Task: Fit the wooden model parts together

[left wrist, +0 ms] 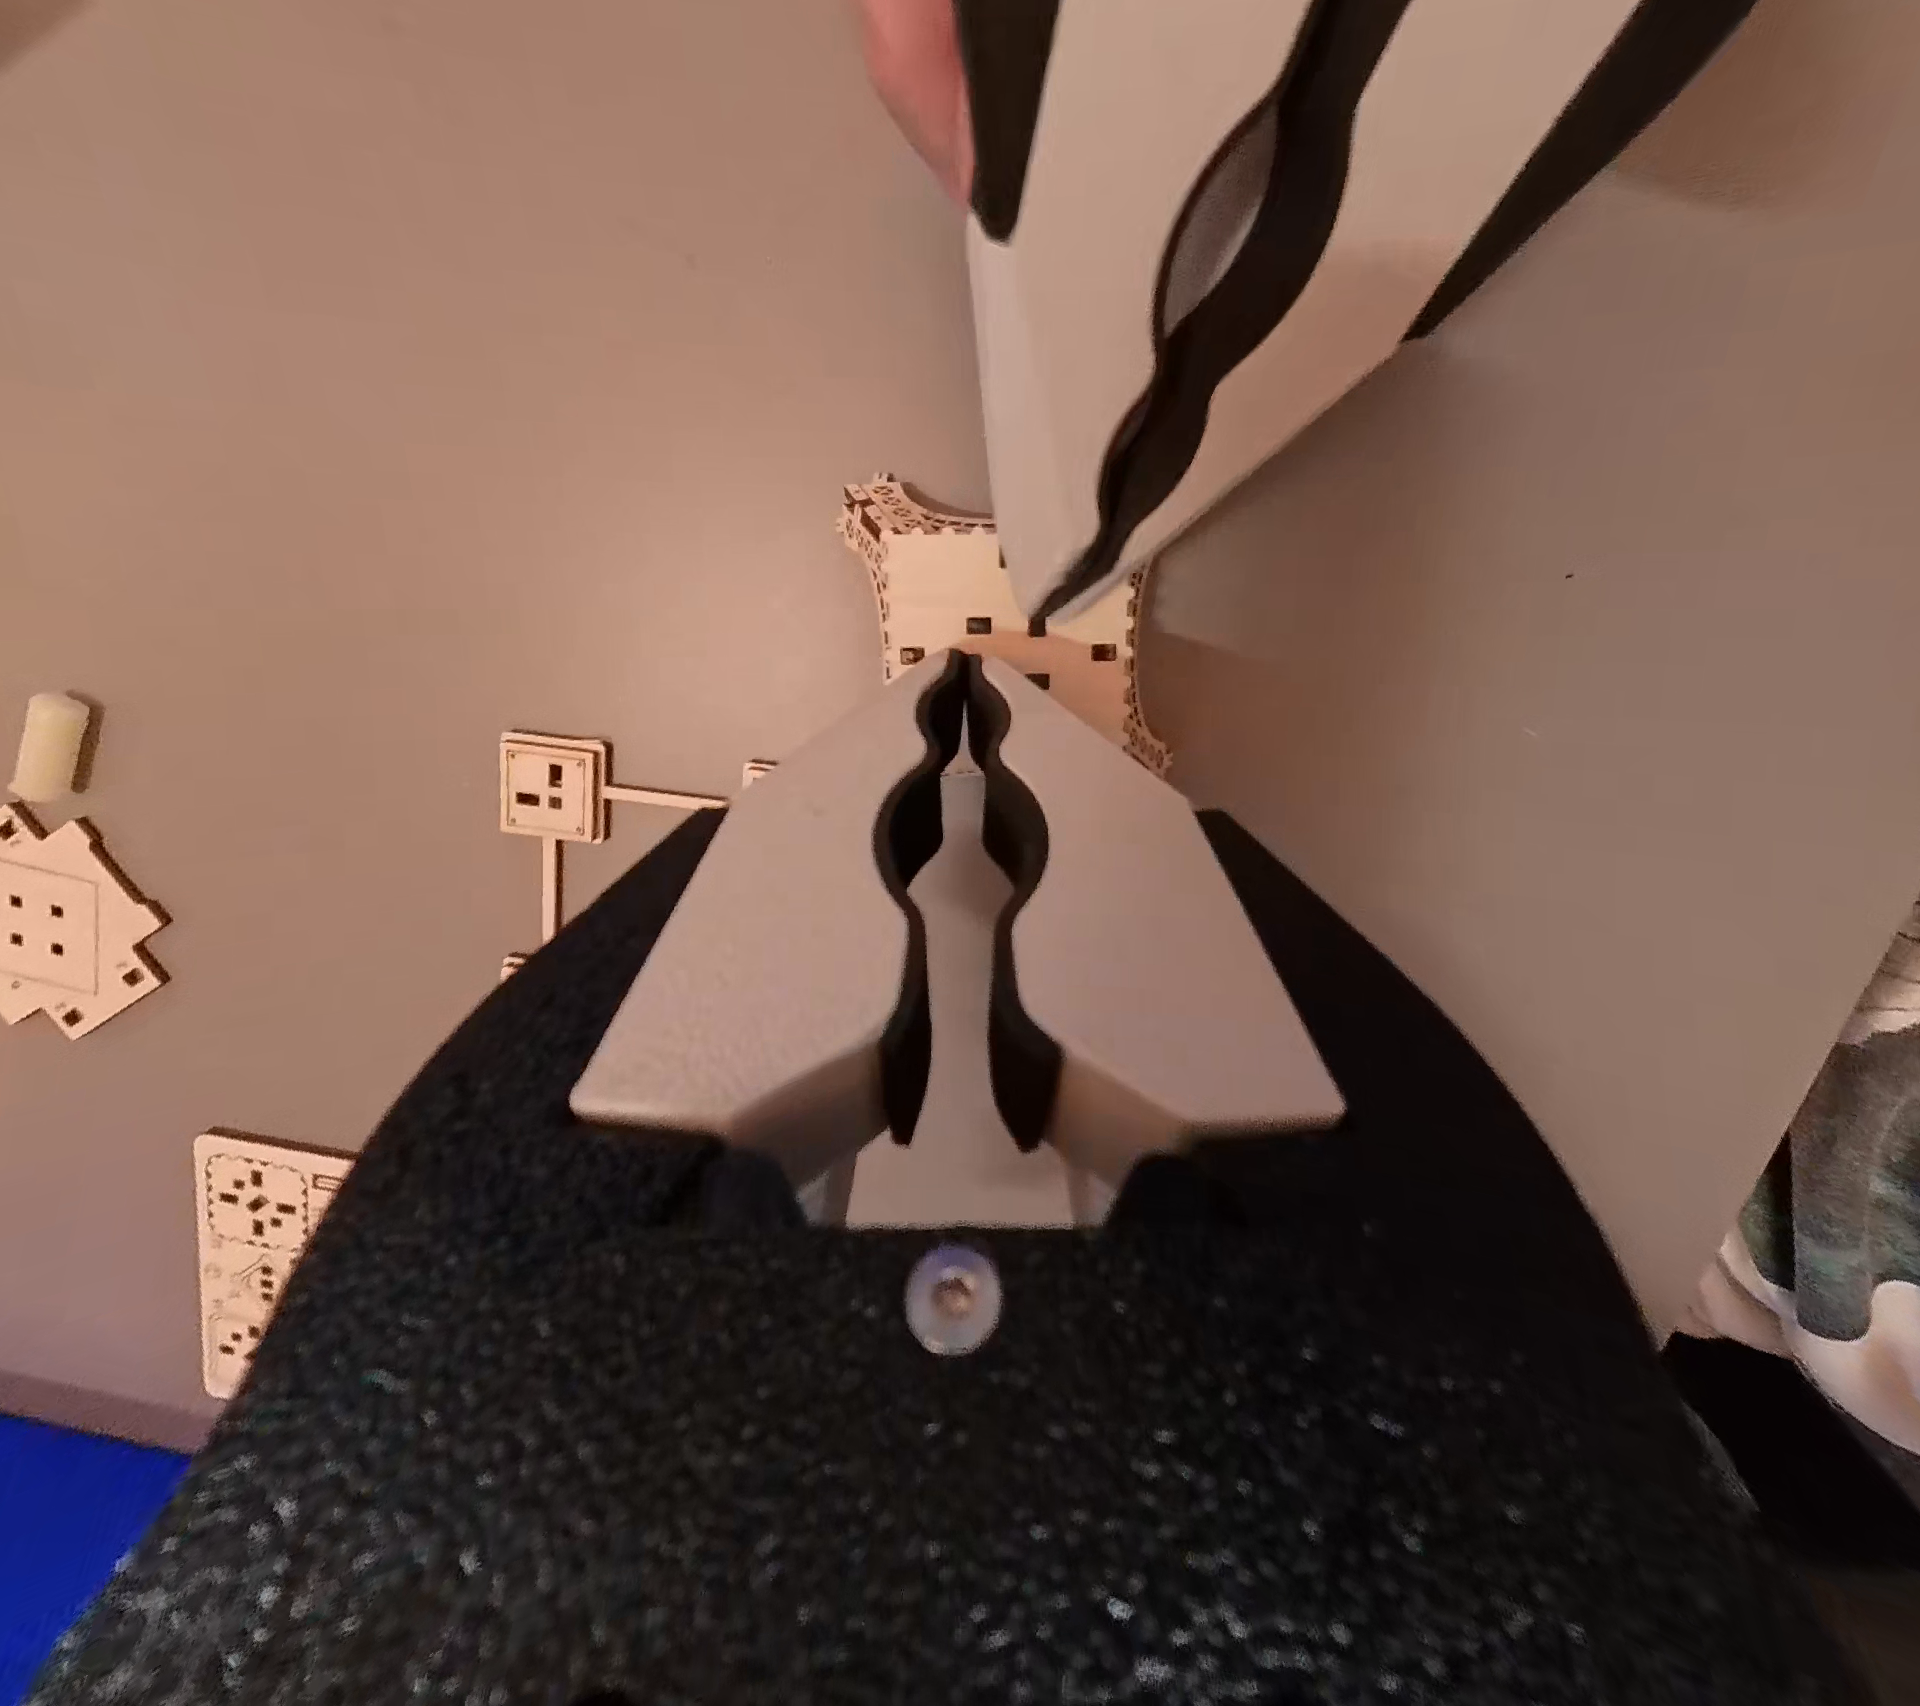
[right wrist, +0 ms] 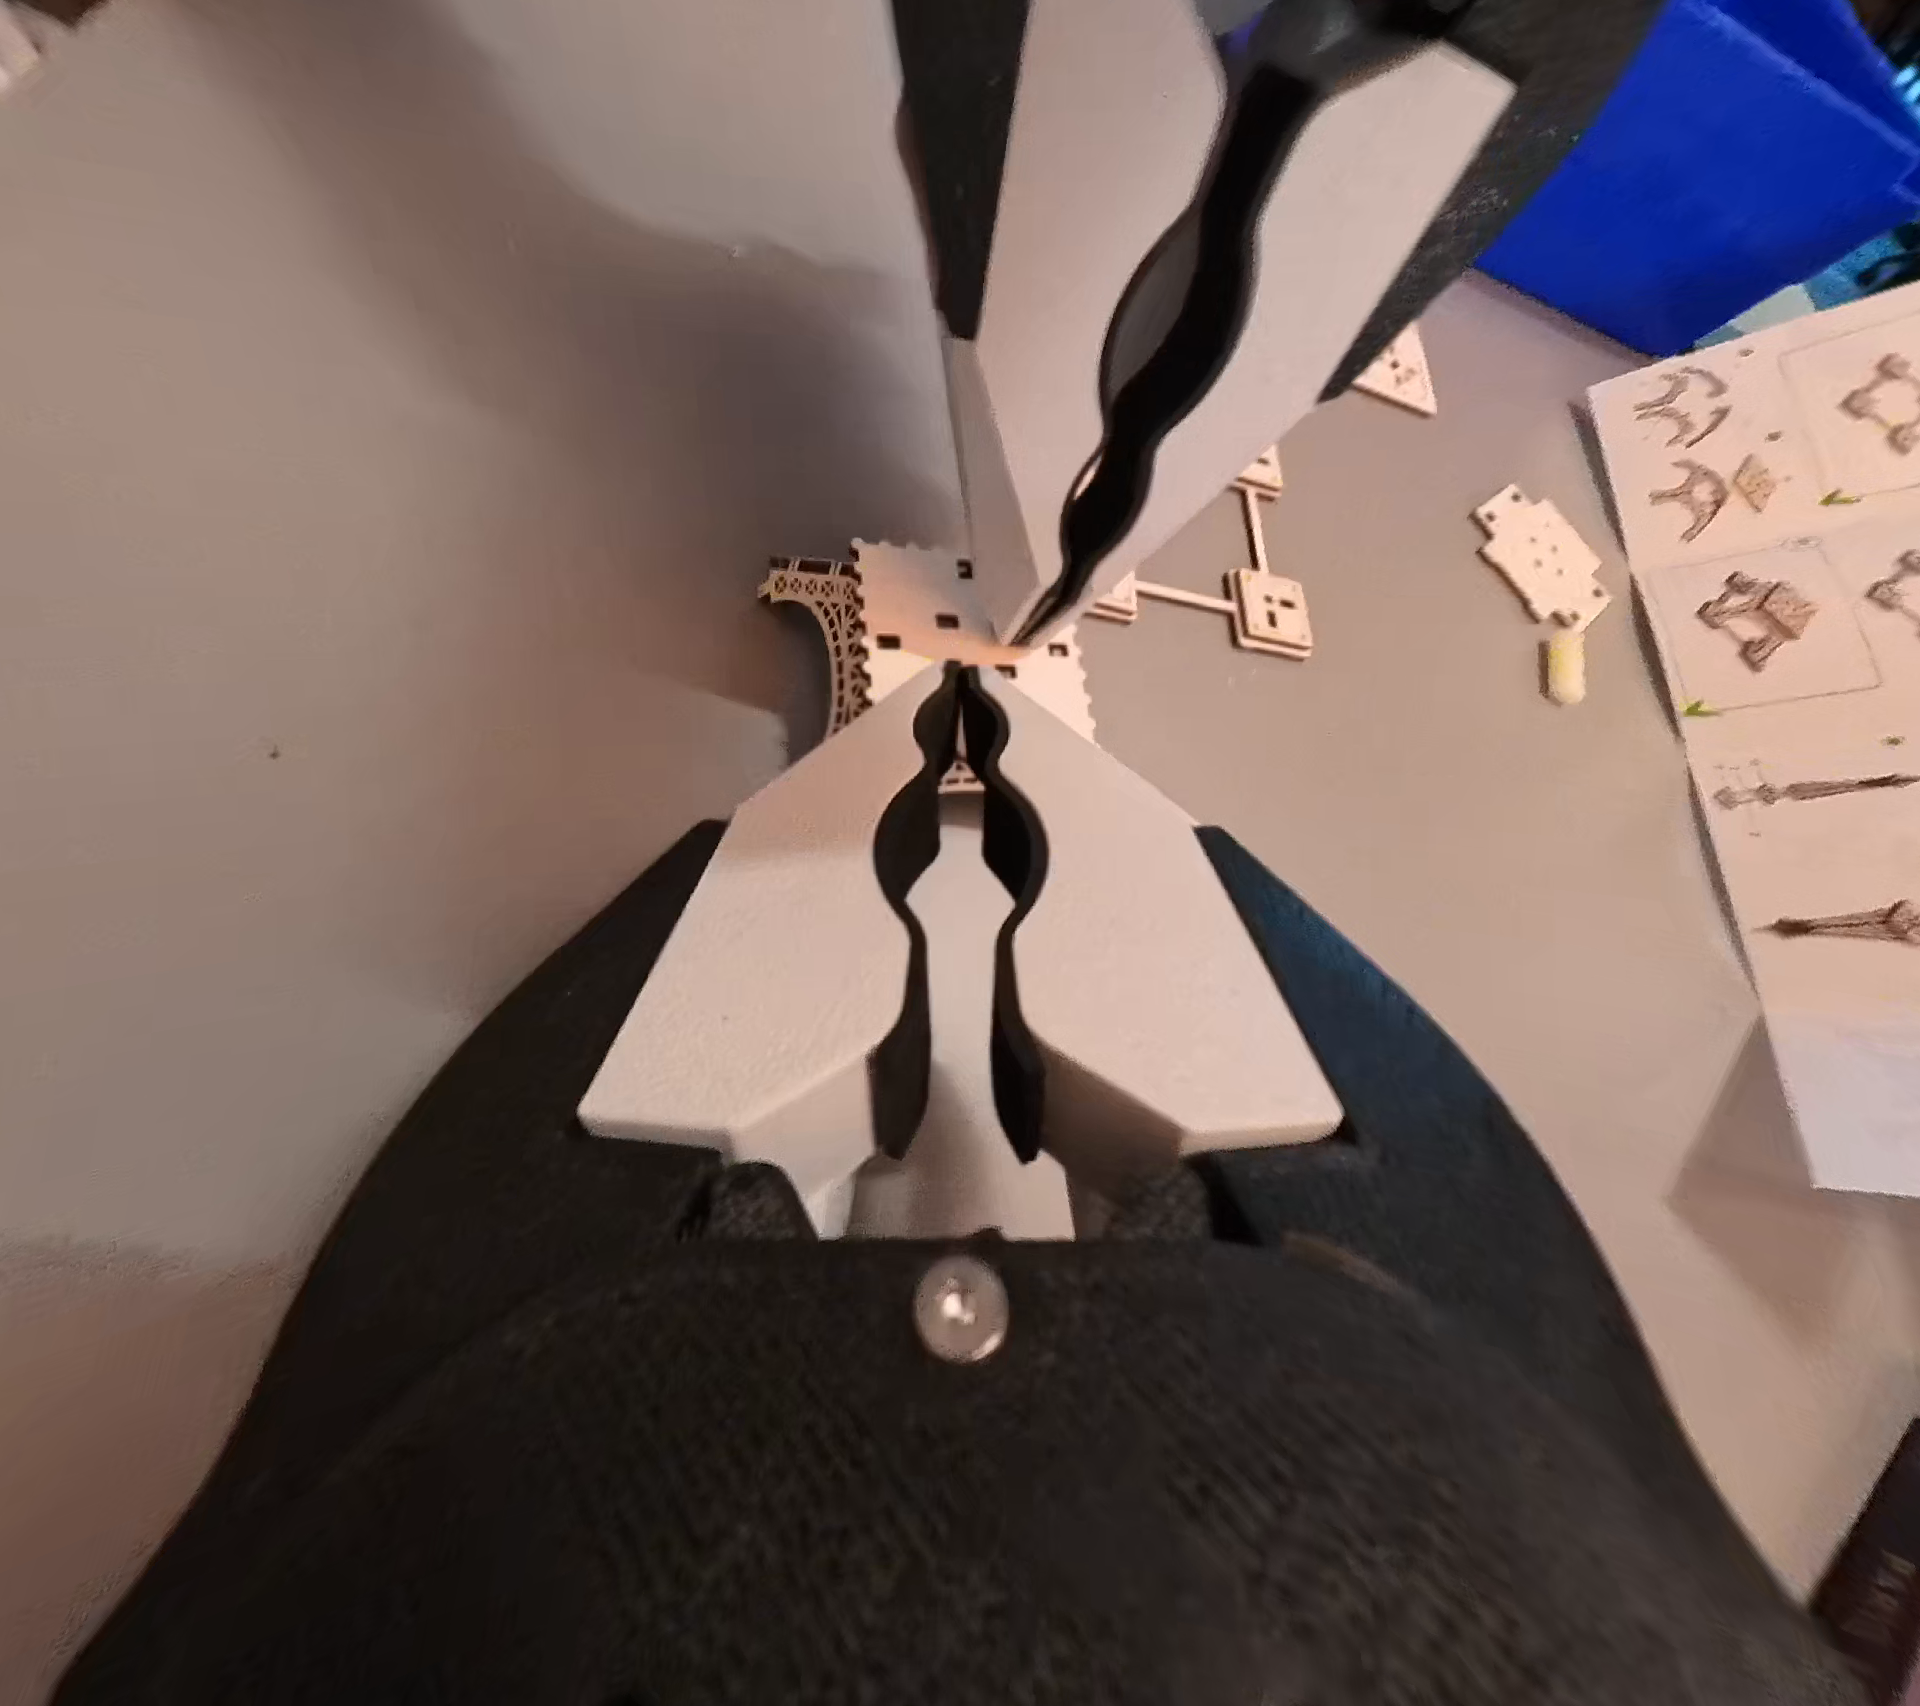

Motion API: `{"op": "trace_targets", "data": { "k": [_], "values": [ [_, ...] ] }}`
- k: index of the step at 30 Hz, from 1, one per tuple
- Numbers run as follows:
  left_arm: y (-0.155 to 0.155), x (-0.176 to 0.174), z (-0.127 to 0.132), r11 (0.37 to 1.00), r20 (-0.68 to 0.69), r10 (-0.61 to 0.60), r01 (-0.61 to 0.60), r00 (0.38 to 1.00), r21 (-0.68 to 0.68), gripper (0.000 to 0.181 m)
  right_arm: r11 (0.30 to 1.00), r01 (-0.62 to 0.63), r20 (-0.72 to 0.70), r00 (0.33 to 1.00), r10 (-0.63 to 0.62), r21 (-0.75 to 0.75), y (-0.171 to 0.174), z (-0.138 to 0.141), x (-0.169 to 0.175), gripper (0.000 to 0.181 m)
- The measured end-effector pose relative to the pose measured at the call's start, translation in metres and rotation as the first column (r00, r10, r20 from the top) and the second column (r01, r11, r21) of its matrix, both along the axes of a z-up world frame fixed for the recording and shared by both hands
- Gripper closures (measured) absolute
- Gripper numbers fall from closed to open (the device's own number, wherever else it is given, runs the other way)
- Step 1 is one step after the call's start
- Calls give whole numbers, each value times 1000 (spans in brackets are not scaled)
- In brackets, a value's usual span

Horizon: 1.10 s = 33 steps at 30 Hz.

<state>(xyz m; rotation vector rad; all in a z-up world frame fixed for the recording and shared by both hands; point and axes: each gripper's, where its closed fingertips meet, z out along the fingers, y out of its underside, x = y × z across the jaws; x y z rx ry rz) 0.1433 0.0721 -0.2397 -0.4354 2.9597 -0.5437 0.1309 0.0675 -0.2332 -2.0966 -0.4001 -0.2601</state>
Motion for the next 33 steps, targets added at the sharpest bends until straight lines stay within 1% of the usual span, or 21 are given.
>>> {"op": "trace_targets", "data": {
  "k": [1,5,9,13,15,18,20,21,24,30,33],
  "values": [
    [0,0,0,1000,-5,0,0,1000,1,181,1000,-16,16,1000,16,0,0,1,-2,181],
    [0,0,0,1000,-16,1,-1,1000,11,181,999,-8,28,1000,9,-35,0,0,-2,181],
    [0,0,0,1000,-24,-1,1,1000,13,181,1000,4,-15,1000,-4,-9,0,-1,-2,181],
    [0,0,0,1000,-18,3,-3,1000,-11,181,999,15,17,1000,-14,-47,0,-1,-2,181],
    [0,0,0,1000,3,3,-3,1000,-27,181,999,25,8,1000,-25,-43,0,-1,-2,181],
    [10,1,6,997,19,47,-46,999,-59,181,998,29,8,1000,-28,-48,0,-1,-2,181],
    [10,-2,10,994,1,58,-58,998,-94,181,999,28,6,1000,-27,-45,0,-1,-2,181],
    [11,-4,8,995,-7,53,-53,999,-87,181,999,28,4,1000,-28,-45,0,-1,-2,181],
    [18,-9,1,1000,-4,30,-30,1000,-8,181,999,28,12,1000,-27,-46,0,-1,-2,181],
    [18,-10,-1,1000,-4,16,-16,1000,12,181,998,31,9,1000,-30,-50,0,-1,-2,181],
    [18,-10,-1,998,13,-3,2,1000,66,181,998,30,-4,1000,-30,-49,0,-1,-2,181]
  ]
}}
